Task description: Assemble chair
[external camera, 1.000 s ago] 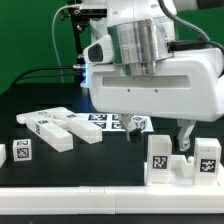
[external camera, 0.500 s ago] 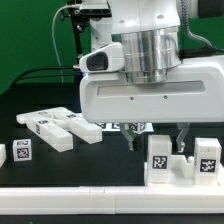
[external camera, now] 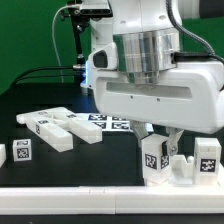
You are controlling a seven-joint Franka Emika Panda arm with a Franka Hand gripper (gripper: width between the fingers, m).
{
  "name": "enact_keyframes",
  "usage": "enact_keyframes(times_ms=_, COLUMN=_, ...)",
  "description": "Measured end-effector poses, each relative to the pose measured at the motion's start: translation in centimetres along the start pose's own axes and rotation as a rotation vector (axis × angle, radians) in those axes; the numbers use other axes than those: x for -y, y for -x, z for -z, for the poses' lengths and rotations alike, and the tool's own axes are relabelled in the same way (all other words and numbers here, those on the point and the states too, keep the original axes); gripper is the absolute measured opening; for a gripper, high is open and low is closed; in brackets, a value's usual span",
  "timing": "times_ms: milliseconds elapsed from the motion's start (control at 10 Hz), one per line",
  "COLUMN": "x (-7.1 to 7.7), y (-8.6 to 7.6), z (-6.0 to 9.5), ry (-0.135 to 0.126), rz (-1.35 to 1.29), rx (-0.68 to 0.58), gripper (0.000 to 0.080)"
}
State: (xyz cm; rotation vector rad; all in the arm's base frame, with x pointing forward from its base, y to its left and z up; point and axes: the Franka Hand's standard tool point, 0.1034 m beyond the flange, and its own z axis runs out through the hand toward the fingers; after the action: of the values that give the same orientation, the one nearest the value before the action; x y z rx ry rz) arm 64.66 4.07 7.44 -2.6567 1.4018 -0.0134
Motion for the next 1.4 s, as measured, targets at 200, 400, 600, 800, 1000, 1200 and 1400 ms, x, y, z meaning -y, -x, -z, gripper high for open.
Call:
enact_keyframes(times_ms=200, x=0.39, y=0.27, z=-0.29, ry=-0.044, rz=-0.419, rx=-0.020, gripper=0.0284)
enact_keyframes(times_ms=400, x=0.39, y=0.21, z=-0.28, ry=-0.059, rz=-0.671, rx=-0.002, gripper=0.0284)
enact_keyframes(times_ms=600, x=0.23, y=0.42, z=-0.21, ry=-0.025, rz=-0.485, rx=0.001, gripper=0.0341)
enact_keyframes(times_ms=800, x=0.78, y=0.06, z=0.44, ry=0.005, rz=-0.094, rx=0.022, gripper=0.0531)
enact_keyframes(times_ms=1000, x=0.64, y=0.05, z=0.24, ry=0.006, rz=0.079, rx=0.026, gripper=0.0624)
enact_keyframes(times_ms=1200, x=0.53, y=-0.09, z=0.25, ry=0.010, rz=0.240, rx=0.022, gripper=0.0642)
enact_keyframes(times_ms=1400, x=0.51, y=0.16, z=0.17, ry=0.041, rz=0.580, rx=0.010, gripper=0.0648)
